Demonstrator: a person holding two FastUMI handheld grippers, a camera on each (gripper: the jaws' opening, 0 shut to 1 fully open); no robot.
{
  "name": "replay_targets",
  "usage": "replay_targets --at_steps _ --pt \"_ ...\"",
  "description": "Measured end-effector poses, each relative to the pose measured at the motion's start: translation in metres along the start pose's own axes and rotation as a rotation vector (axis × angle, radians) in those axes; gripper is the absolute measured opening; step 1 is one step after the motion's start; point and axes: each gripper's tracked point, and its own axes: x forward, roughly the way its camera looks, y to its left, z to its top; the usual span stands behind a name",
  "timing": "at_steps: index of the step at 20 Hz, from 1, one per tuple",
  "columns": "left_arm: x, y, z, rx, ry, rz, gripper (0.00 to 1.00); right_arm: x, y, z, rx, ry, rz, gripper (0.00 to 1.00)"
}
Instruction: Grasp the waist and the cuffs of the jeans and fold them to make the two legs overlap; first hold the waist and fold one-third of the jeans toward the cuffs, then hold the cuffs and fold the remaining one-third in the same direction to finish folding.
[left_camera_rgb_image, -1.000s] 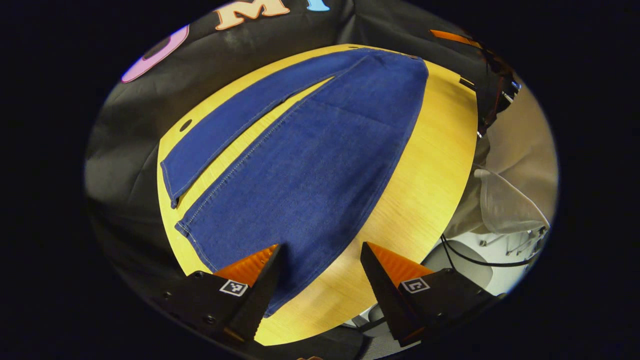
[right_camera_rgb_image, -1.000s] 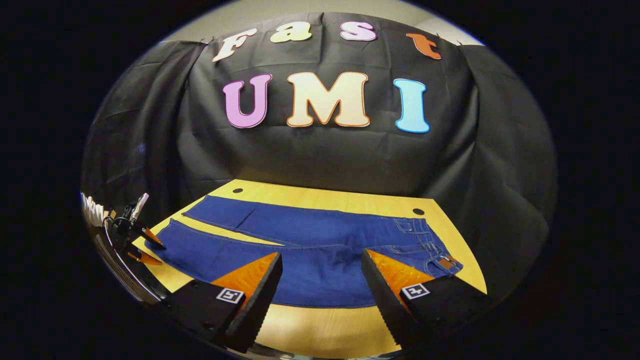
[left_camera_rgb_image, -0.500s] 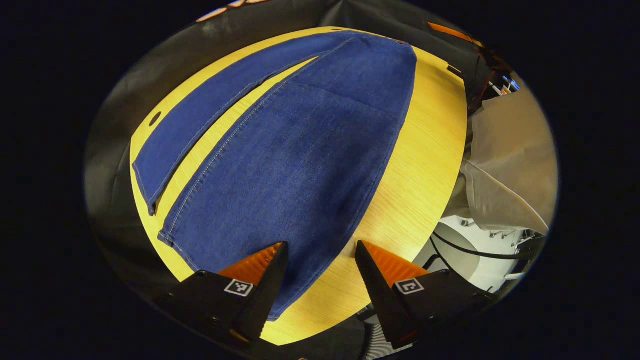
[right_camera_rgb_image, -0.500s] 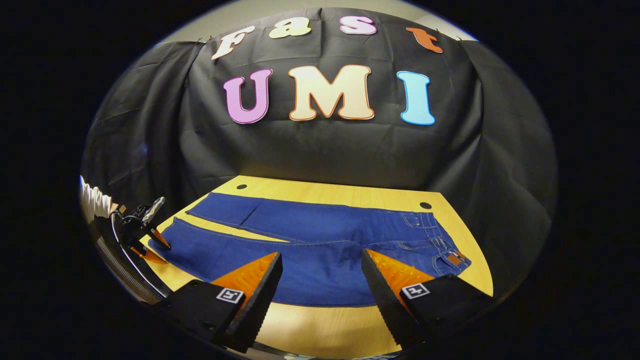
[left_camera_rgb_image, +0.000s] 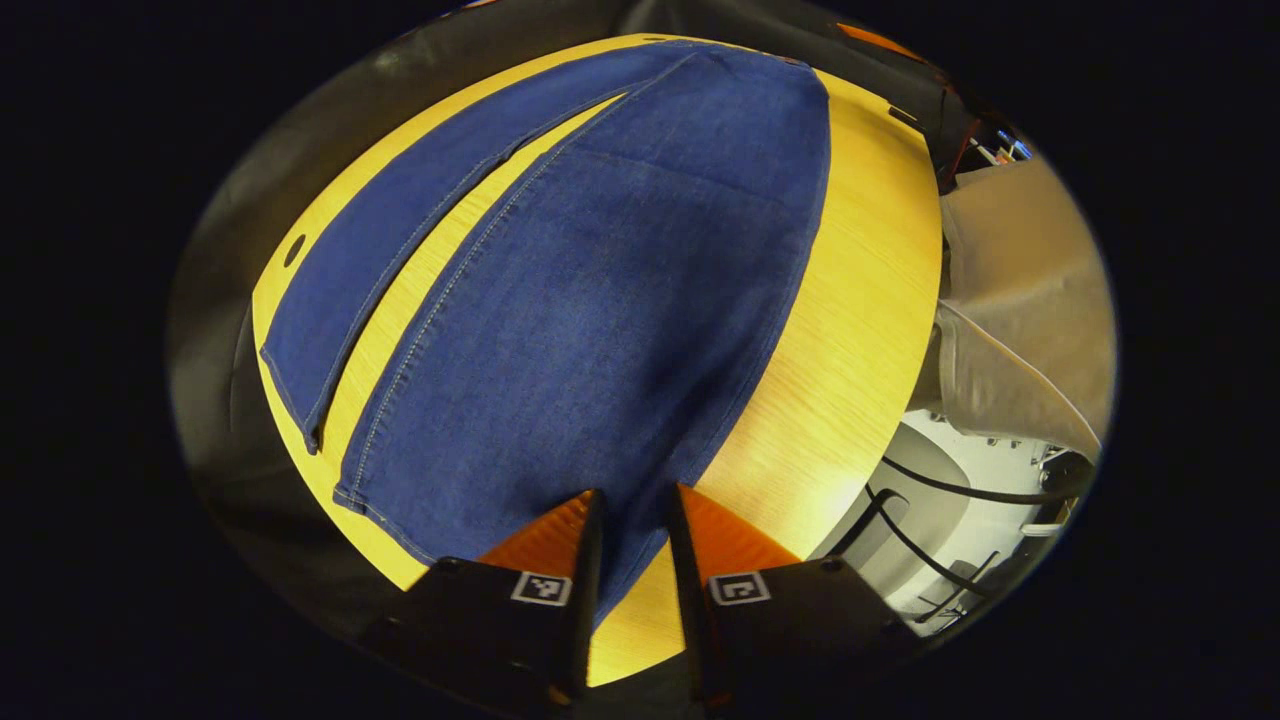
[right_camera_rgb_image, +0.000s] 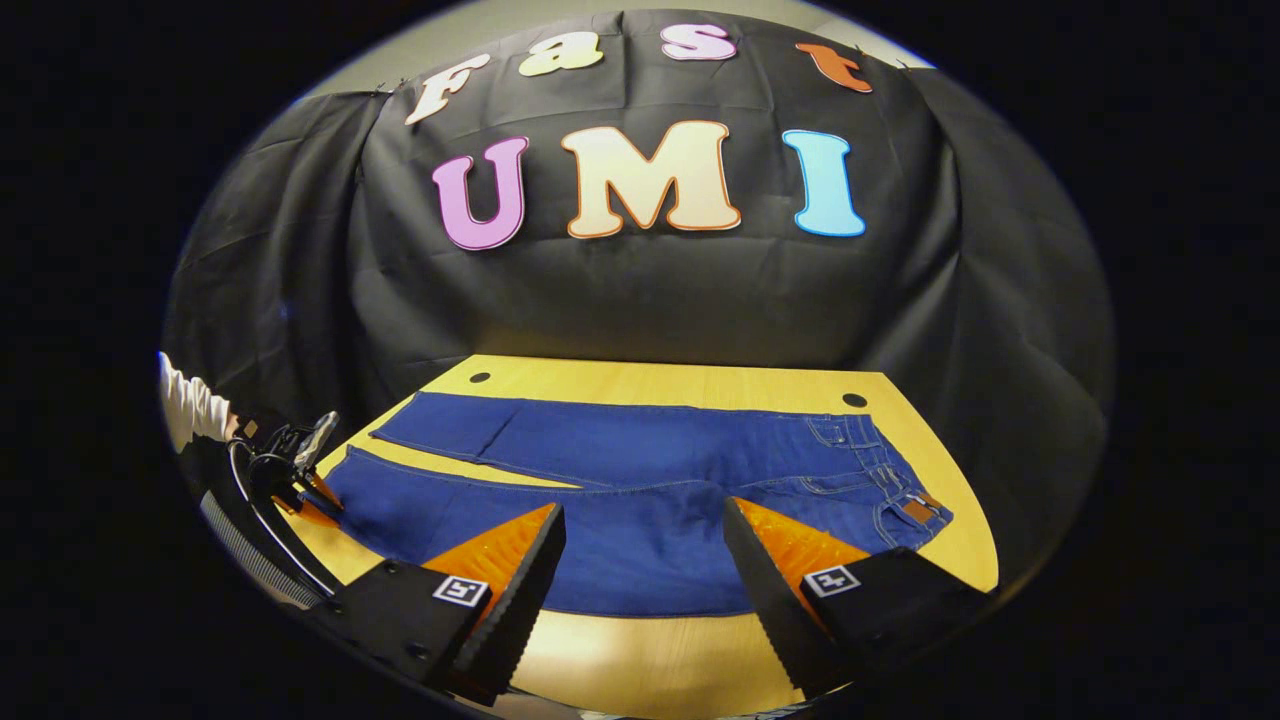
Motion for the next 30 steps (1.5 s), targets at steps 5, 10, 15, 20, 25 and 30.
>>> replay_targets --at_steps 5,10,15,20,25,30 --pt "0.002 0.006 0.002 -0.032 0.009 -0.001 0.0 0.011 -0.009 -0.023 -0.079 0.089 0.065 0.98" --pt "0.001 0.006 0.003 -0.053 0.038 0.005 0.0 0.017 -0.04 -0.065 -0.24 0.251 0.155 0.95" --pt "0.003 0.006 0.002 -0.07 0.052 0.052 0.0 0.027 -0.091 -0.107 -0.471 0.424 0.219 0.99" --pt "0.003 0.007 0.002 -0.076 0.095 0.067 0.0 0.039 -0.137 -0.139 -0.573 0.565 0.259 0.99" --pt "0.004 0.007 0.001 -0.091 0.117 0.079 0.0 0.063 -0.155 -0.166 -0.58 0.671 0.297 1.0" --pt "0.004 0.007 0.002 -0.099 0.142 0.091 0.01 0.068 -0.155 -0.18 -0.57 0.741 0.346 0.99"
